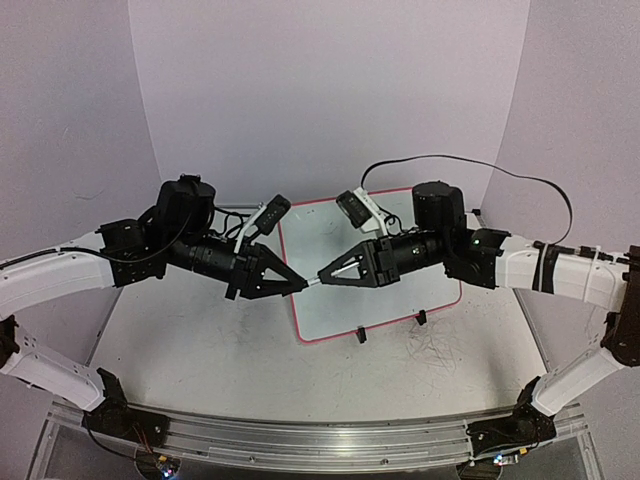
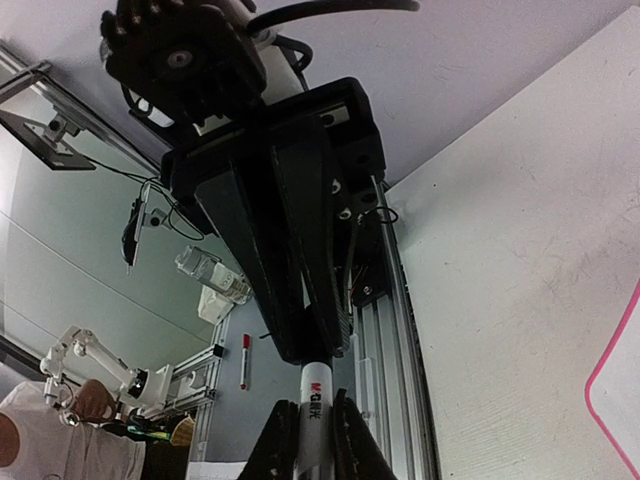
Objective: Write a sentence on the whiteboard
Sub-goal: Pass from the left arm to the right
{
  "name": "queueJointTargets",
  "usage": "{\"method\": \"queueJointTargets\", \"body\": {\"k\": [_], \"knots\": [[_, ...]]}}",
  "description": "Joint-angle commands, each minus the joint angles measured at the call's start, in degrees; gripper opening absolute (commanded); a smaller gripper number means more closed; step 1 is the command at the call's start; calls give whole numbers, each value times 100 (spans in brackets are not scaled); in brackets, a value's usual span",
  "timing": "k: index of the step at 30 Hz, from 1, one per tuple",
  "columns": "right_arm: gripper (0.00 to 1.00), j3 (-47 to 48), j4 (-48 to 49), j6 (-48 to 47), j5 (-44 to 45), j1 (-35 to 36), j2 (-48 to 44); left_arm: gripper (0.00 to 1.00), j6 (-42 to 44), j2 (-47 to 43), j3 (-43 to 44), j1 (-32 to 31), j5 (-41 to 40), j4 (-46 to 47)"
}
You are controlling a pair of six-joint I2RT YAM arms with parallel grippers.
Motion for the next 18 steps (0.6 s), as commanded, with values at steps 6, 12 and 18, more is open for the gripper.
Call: {"method": "queueJointTargets", "body": {"k": [6, 12, 18], "knots": [[0, -115, 303, -43, -35, 25, -88, 0, 61, -15, 184, -16, 194, 85], [0, -196, 345, -41, 90, 33, -190, 45, 76, -50, 141, -16, 111, 54], [0, -282, 398, 14, 183, 31, -286, 52, 99, -8, 77, -16, 215, 35]]}}
